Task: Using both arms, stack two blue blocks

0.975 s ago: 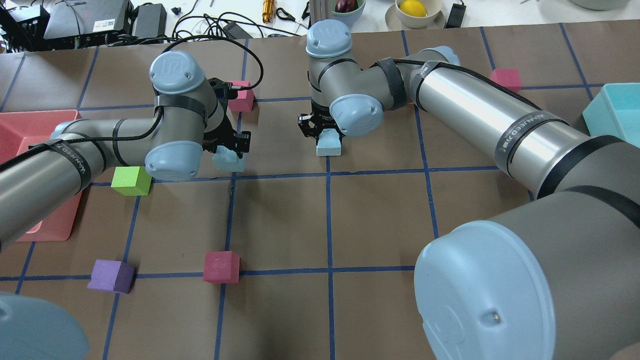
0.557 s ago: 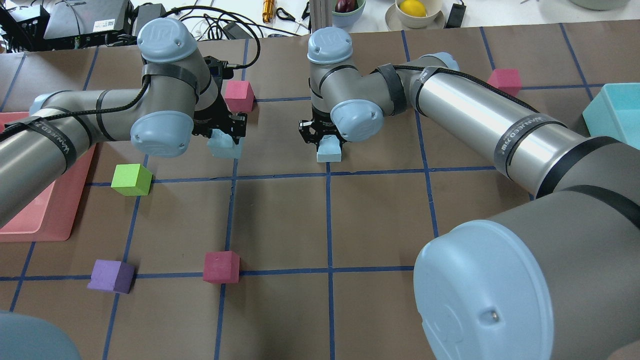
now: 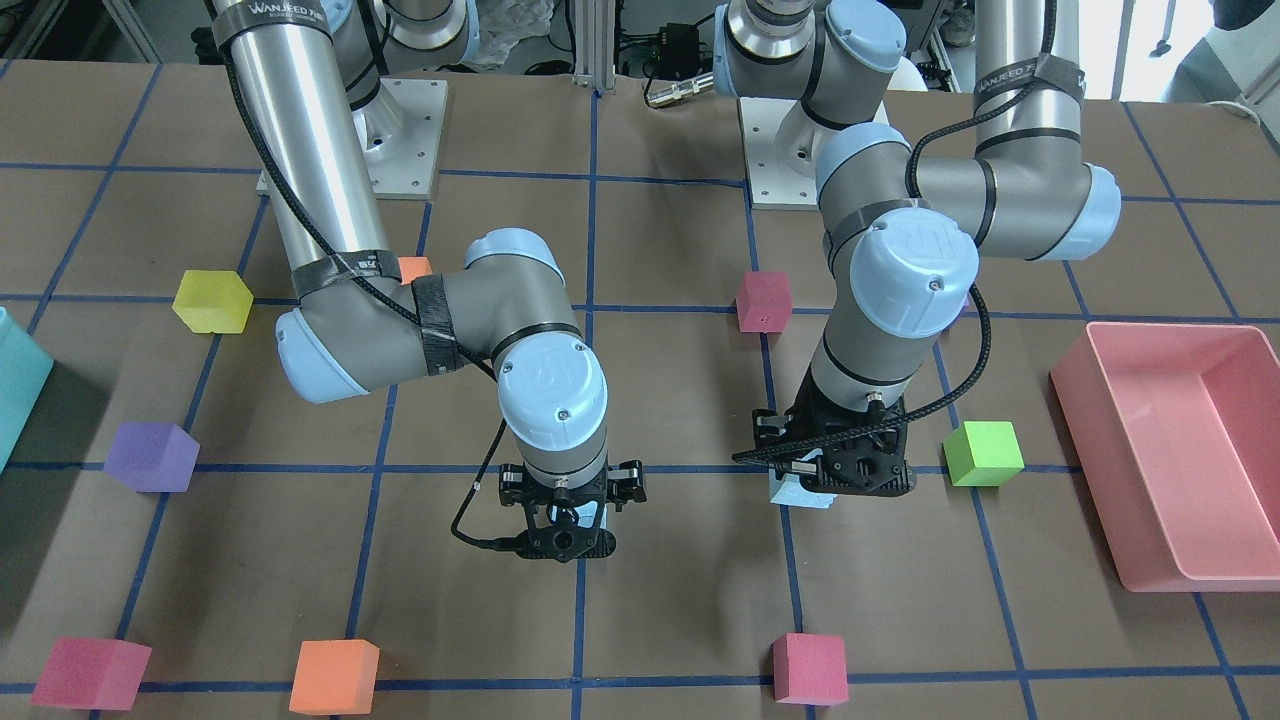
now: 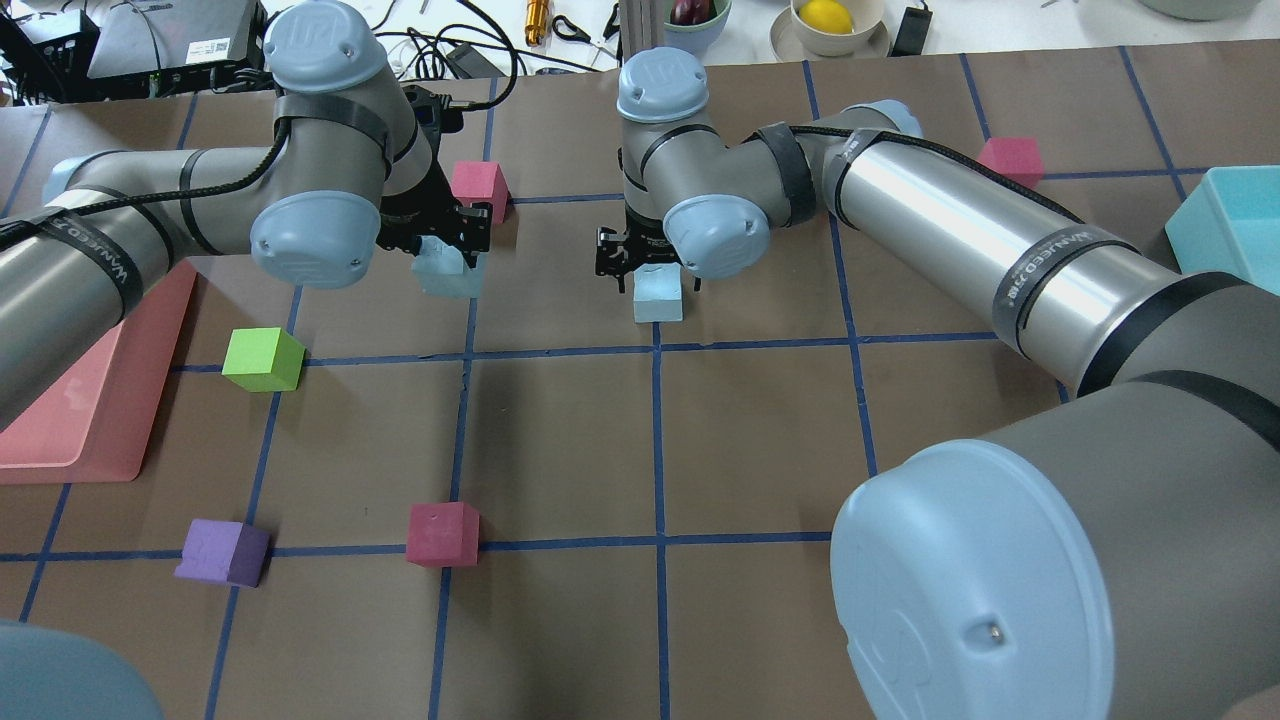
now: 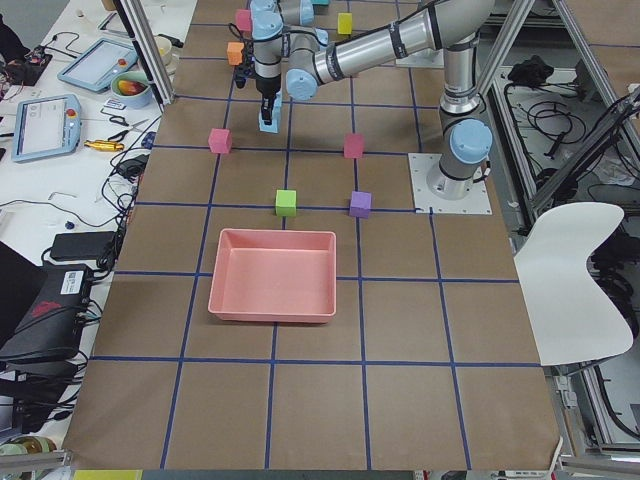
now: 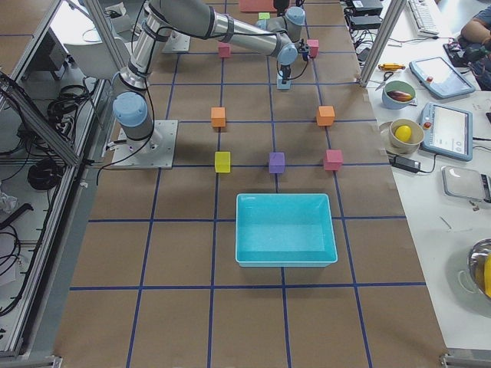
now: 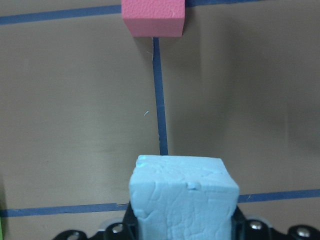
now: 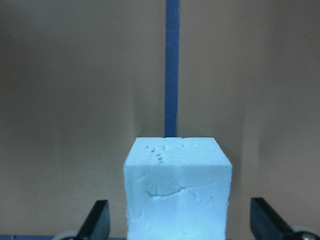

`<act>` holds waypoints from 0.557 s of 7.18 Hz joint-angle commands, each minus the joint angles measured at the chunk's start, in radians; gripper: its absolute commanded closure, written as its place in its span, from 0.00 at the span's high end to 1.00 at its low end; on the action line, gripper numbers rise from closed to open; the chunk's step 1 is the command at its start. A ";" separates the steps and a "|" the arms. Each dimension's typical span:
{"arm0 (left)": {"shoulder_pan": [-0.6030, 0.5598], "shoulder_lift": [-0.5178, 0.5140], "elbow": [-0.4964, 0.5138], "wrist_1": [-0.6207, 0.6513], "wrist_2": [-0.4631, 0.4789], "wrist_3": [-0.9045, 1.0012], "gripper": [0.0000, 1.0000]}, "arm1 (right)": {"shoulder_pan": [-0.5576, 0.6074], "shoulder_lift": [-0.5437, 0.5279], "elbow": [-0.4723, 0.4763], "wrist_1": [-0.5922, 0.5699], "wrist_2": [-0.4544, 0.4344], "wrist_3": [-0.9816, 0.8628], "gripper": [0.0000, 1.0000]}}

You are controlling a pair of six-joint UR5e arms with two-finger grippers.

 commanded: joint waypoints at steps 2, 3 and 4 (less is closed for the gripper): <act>-0.002 -0.016 0.069 -0.050 -0.066 -0.060 0.00 | -0.100 -0.120 -0.025 0.098 -0.003 -0.008 1.00; -0.012 -0.023 0.089 -0.067 -0.071 -0.091 0.00 | -0.180 -0.183 -0.024 0.204 0.003 -0.033 1.00; -0.051 -0.033 0.117 -0.072 -0.069 -0.124 0.00 | -0.222 -0.250 -0.021 0.275 -0.015 -0.084 1.00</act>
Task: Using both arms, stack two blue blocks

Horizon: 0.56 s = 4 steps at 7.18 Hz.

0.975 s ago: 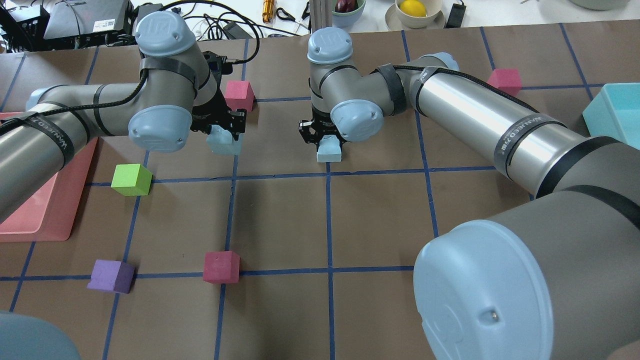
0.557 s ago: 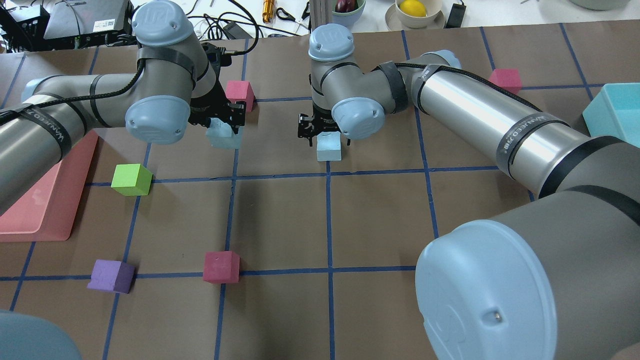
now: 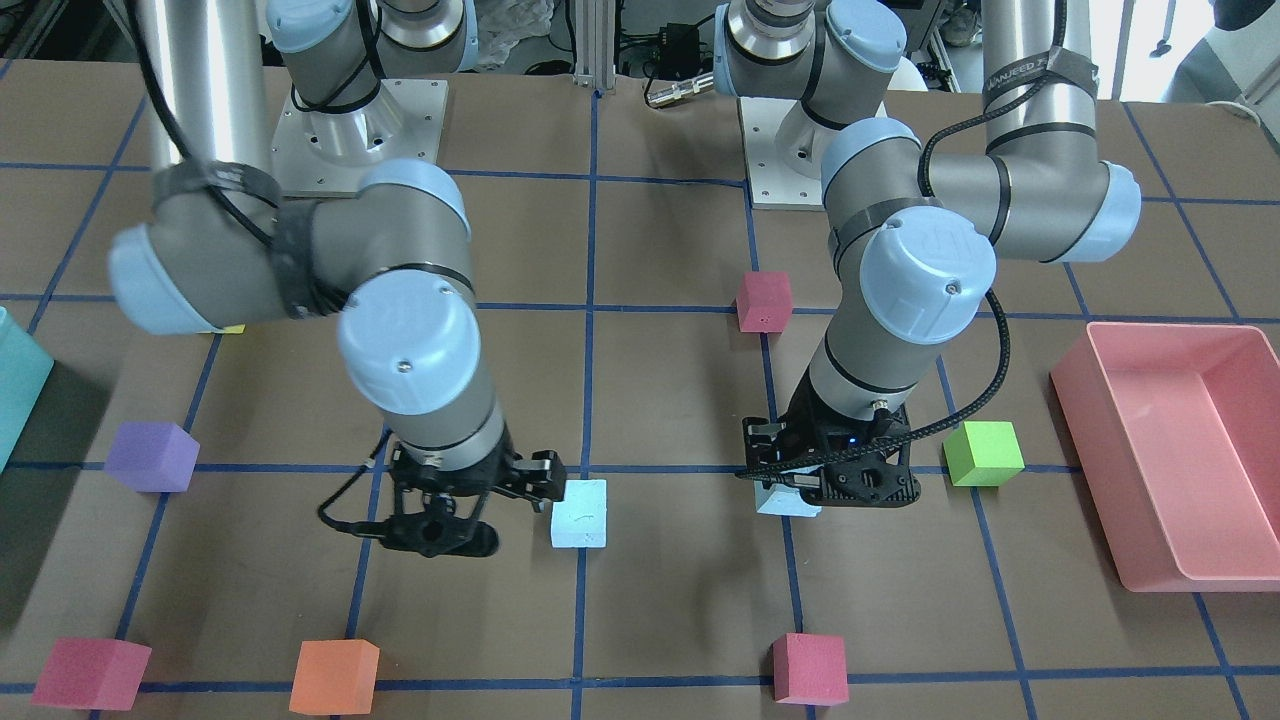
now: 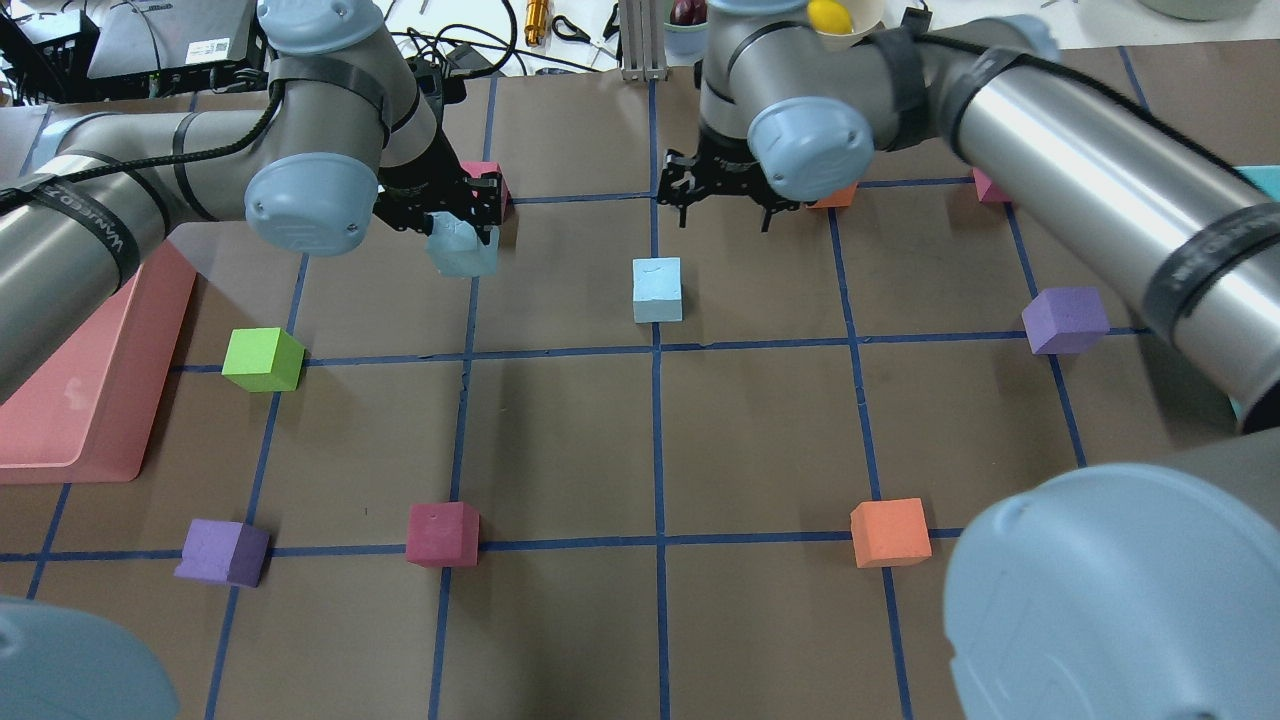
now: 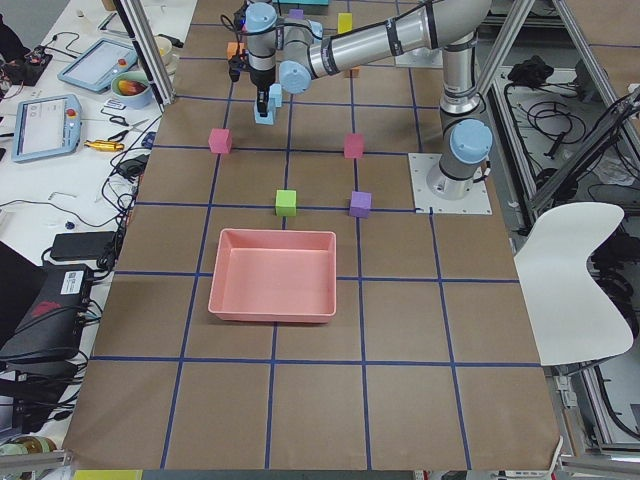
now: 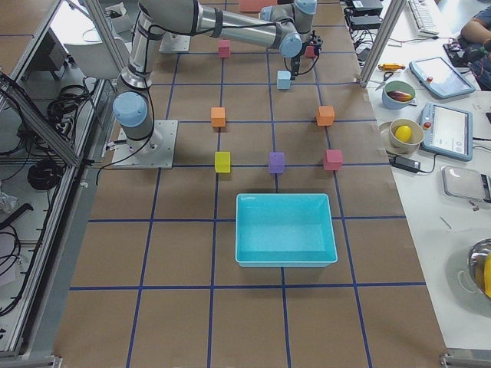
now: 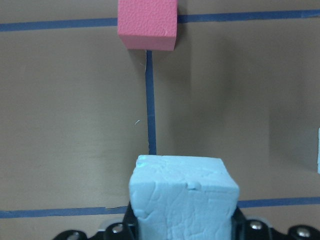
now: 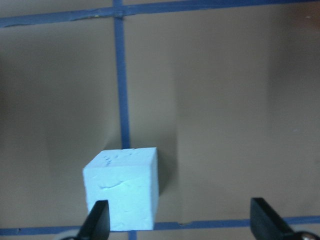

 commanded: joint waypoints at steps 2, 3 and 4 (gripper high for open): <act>-0.117 -0.064 0.102 -0.012 -0.011 -0.162 0.00 | -0.132 -0.203 0.012 0.255 -0.011 -0.061 1.00; -0.147 -0.090 0.128 -0.011 -0.011 -0.210 0.00 | -0.138 -0.255 0.015 0.264 -0.020 -0.064 1.00; -0.177 -0.120 0.149 -0.003 -0.012 -0.273 0.00 | -0.131 -0.260 0.016 0.287 -0.020 -0.062 1.00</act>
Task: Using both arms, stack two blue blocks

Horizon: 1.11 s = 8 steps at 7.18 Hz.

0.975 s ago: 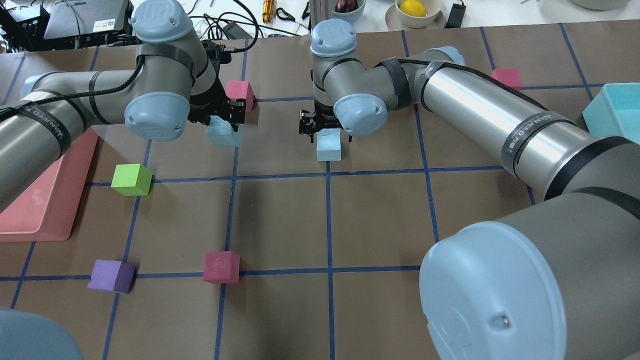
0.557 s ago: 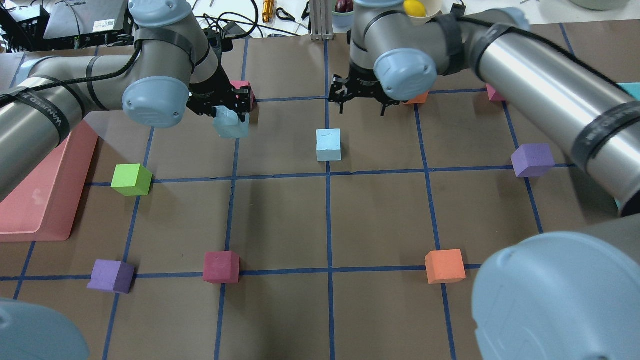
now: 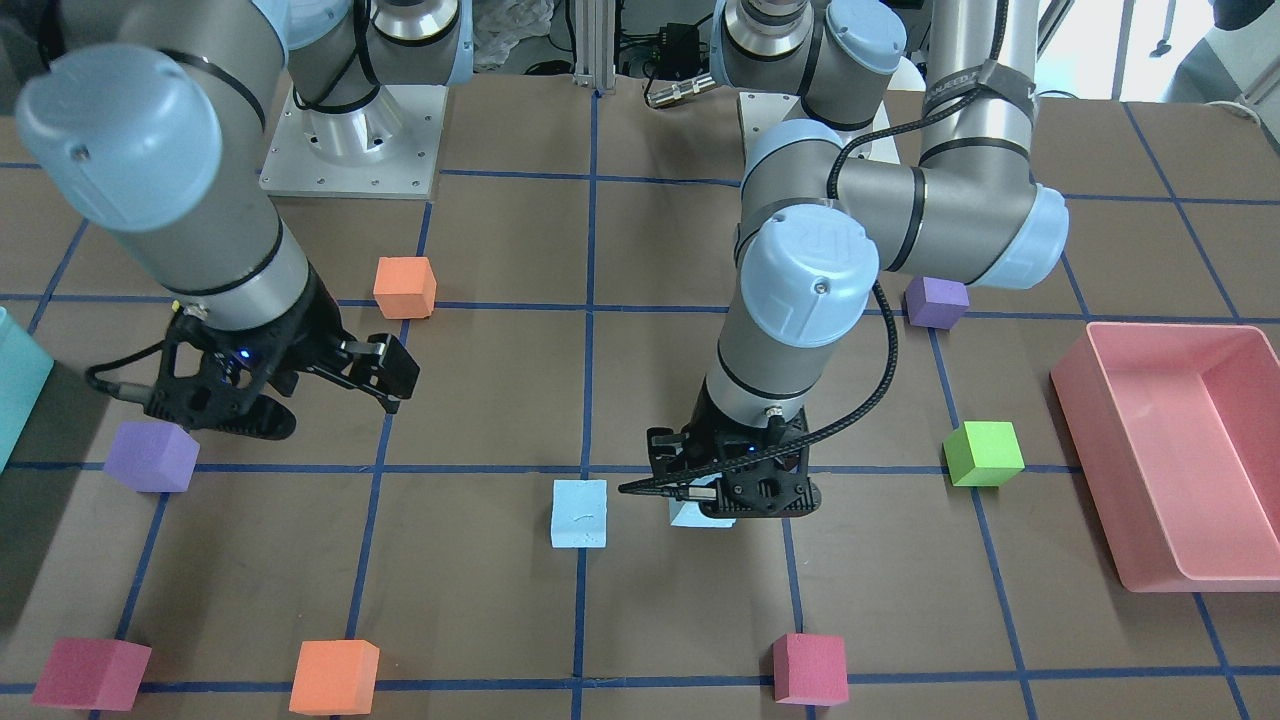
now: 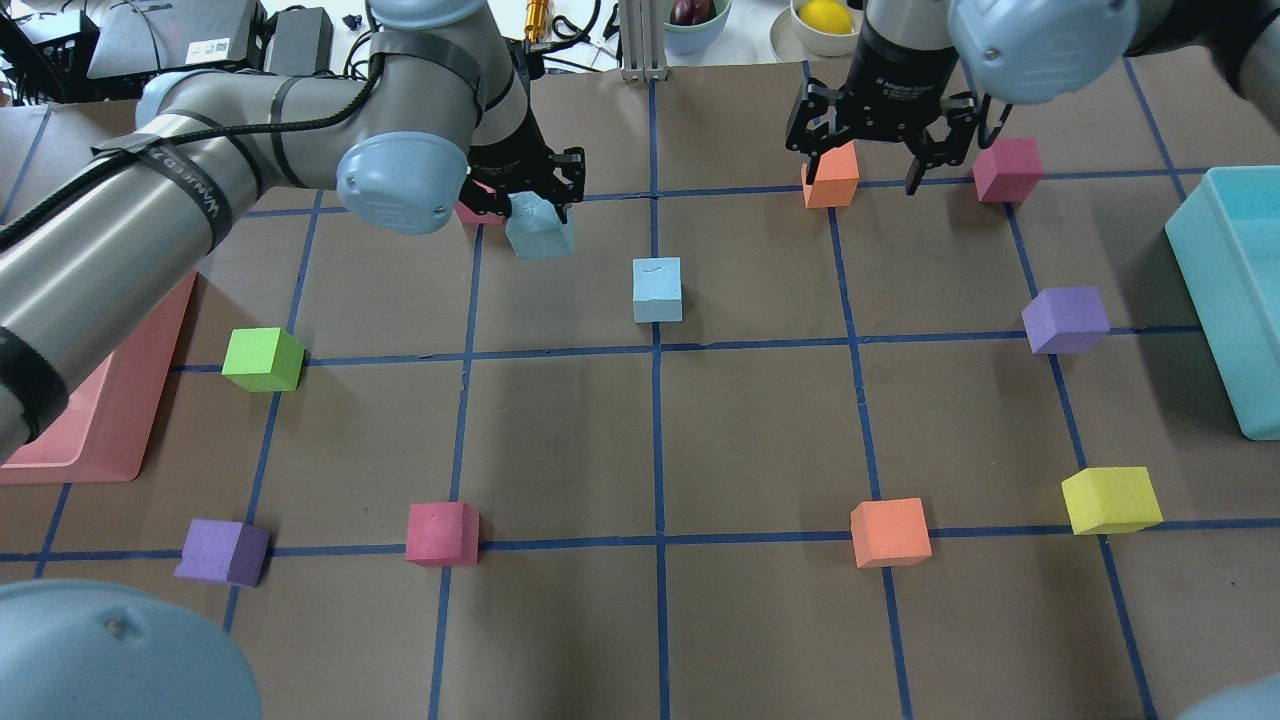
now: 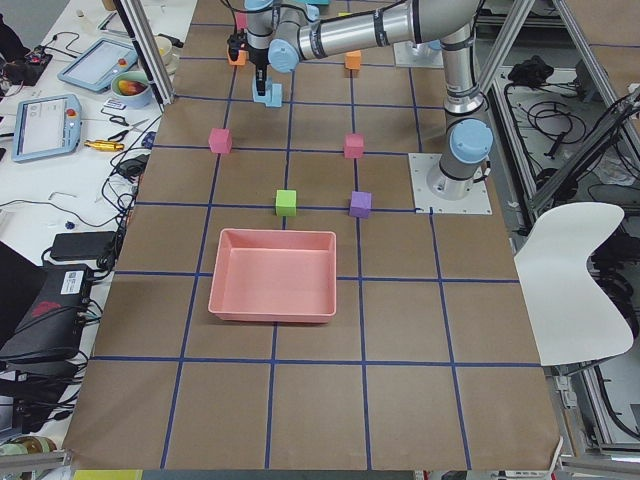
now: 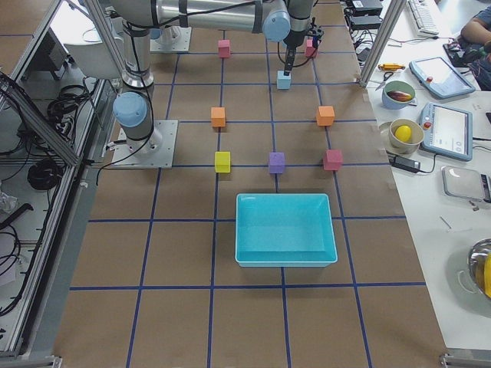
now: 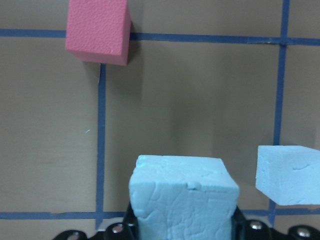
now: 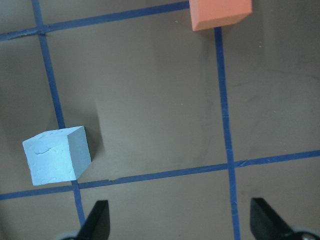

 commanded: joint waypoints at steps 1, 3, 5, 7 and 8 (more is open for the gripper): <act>-0.088 -0.068 0.042 0.011 0.002 -0.111 0.00 | -0.001 -0.043 0.009 0.050 0.012 -0.012 1.00; -0.128 -0.111 0.050 0.066 0.002 -0.153 0.00 | -0.010 -0.050 0.010 0.048 0.007 -0.026 1.00; -0.129 -0.128 0.050 0.068 0.006 -0.153 0.00 | -0.018 -0.054 0.012 0.048 -0.005 -0.159 1.00; -0.151 -0.139 0.050 0.069 0.006 -0.170 0.00 | -0.021 -0.057 0.012 0.053 -0.008 -0.155 1.00; -0.151 -0.142 0.052 0.074 0.006 -0.168 0.00 | -0.024 -0.062 0.012 0.057 -0.008 -0.160 1.00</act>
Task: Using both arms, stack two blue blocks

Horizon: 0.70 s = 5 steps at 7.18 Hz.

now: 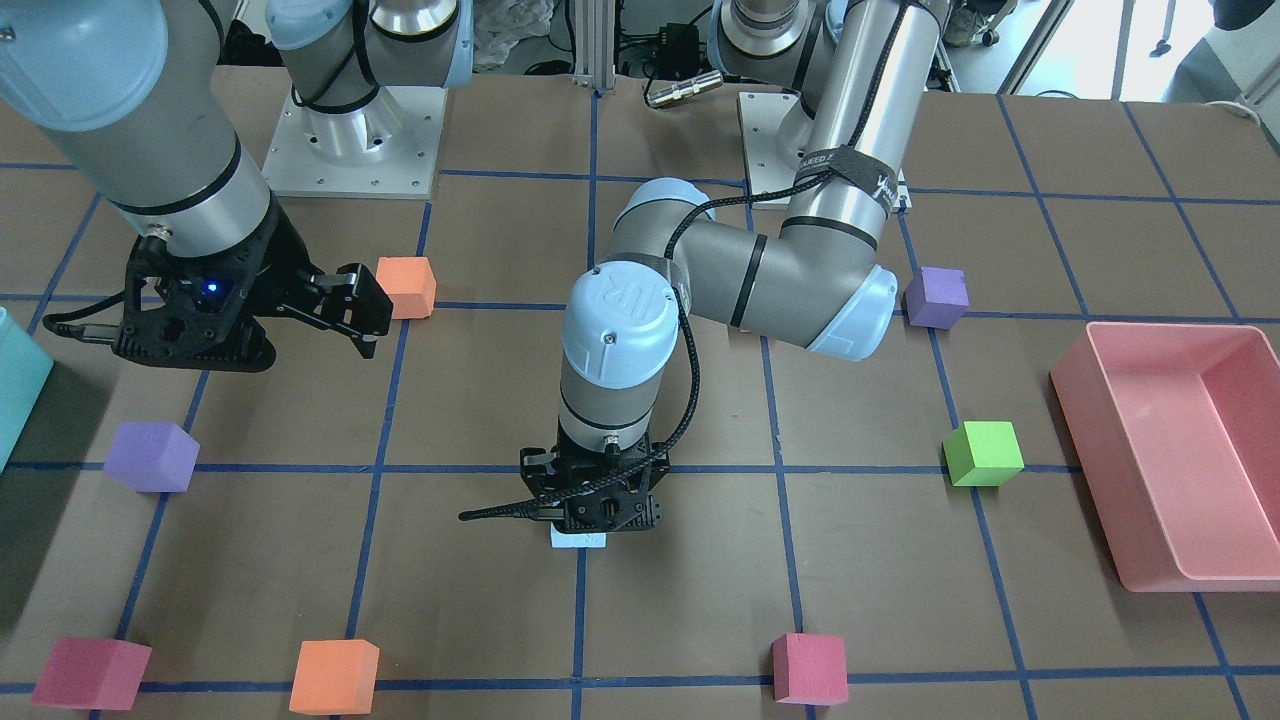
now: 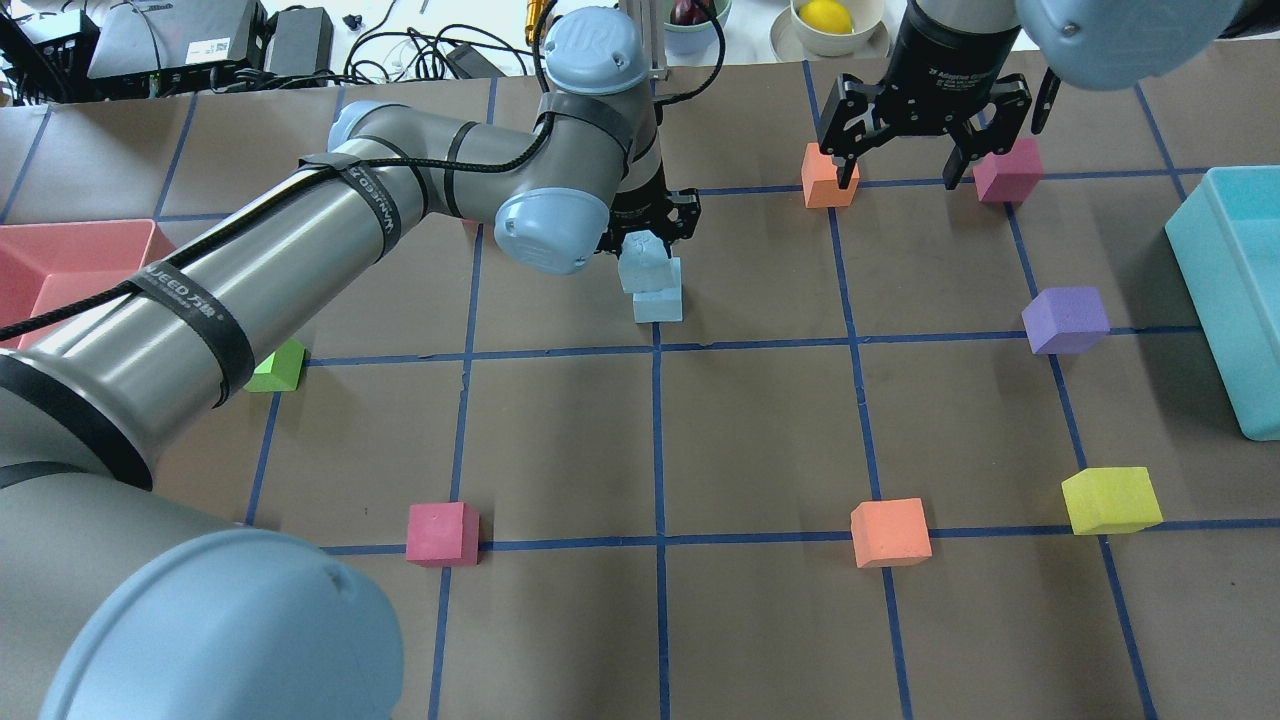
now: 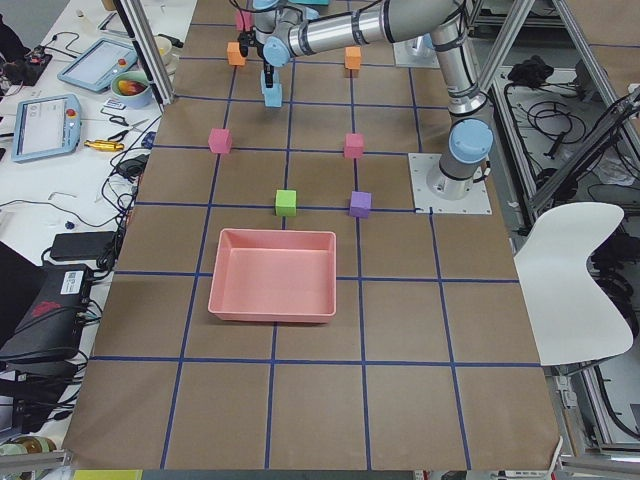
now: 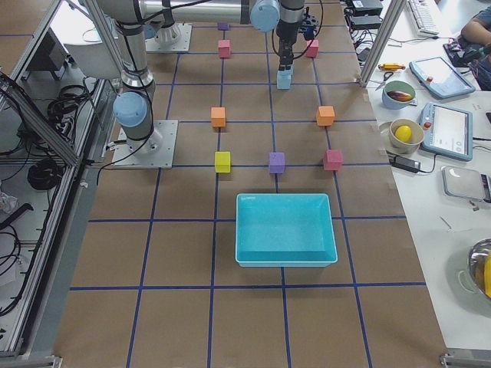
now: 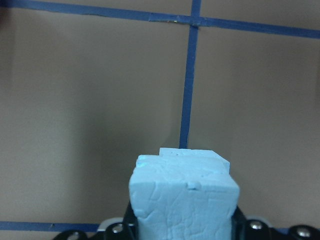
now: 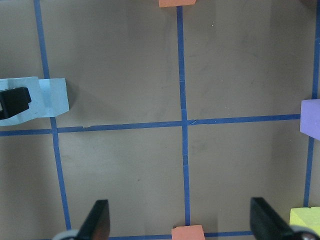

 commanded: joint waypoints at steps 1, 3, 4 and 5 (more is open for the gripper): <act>-0.005 -0.007 0.001 0.006 0.001 -0.003 0.00 | -0.017 -0.008 0.000 0.005 -0.001 -0.007 1.00; -0.005 -0.024 0.001 0.010 0.003 -0.009 0.98 | -0.048 -0.020 0.002 0.066 -0.001 -0.004 1.00; -0.005 -0.026 0.001 0.027 -0.006 -0.012 1.00 | -0.042 -0.034 0.002 0.070 -0.001 -0.001 1.00; -0.005 -0.023 0.001 0.029 -0.008 -0.018 1.00 | -0.040 -0.046 0.002 0.071 -0.001 0.001 1.00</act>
